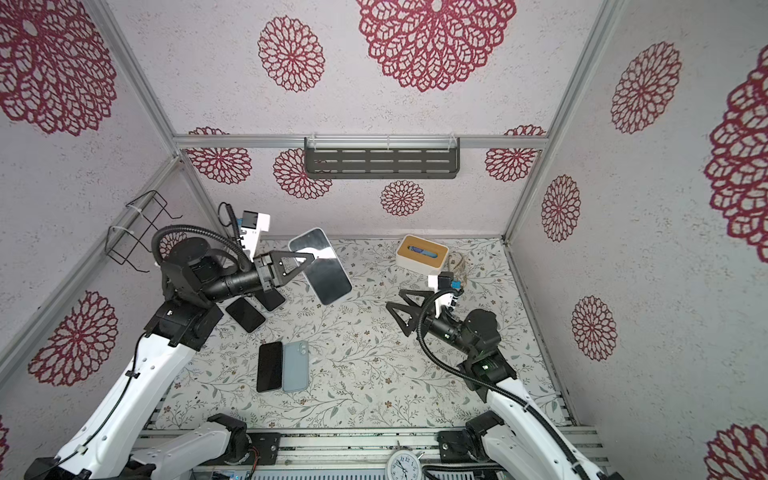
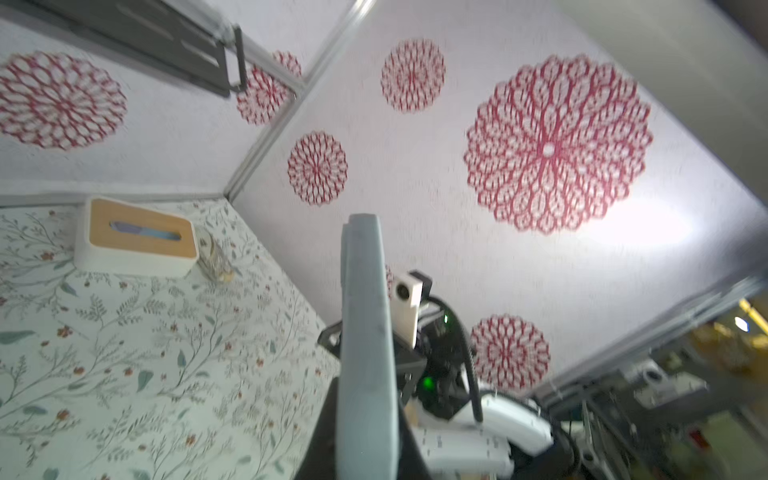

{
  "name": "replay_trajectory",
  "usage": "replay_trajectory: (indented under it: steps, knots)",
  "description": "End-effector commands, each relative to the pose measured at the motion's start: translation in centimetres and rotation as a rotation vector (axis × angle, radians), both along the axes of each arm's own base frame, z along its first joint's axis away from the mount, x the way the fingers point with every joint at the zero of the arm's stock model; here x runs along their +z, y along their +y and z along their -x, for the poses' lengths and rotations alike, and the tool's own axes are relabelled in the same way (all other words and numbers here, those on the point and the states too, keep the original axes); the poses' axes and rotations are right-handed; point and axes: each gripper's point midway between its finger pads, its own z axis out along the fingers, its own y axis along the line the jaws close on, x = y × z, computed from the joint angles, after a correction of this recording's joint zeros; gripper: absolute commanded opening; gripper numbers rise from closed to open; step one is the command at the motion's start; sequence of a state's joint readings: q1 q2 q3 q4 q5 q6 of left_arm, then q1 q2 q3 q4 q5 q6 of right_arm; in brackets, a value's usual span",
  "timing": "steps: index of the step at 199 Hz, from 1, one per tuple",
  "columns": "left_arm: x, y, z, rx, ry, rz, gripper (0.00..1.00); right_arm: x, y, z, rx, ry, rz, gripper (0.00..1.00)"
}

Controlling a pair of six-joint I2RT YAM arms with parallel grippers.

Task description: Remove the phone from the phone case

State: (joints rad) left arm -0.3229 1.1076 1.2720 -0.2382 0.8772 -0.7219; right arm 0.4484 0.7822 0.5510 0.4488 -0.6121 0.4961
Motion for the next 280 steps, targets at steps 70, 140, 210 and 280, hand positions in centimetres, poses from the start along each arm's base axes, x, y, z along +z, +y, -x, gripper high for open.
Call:
replay_trajectory:
  steps: [70,140,210,280]
  knots:
    - [-2.3,-2.9,3.4,-0.32,-0.082,-0.009,0.0,0.1,4.9,5.9,0.35,-0.091,-0.054,0.68]
    - [-1.8,-3.1,3.8,-0.326,-0.093,0.027,0.0,2.6,5.4,6.3,0.414,-0.124,-0.16,0.63]
    - [-1.9,-3.3,3.6,-0.322,-0.091,0.033,0.0,4.0,5.9,6.3,0.471,-0.139,-0.215,0.49]
    - [-1.9,-3.3,2.9,-0.301,-0.087,0.027,0.0,4.3,5.6,7.1,0.494,-0.152,-0.234,0.52]
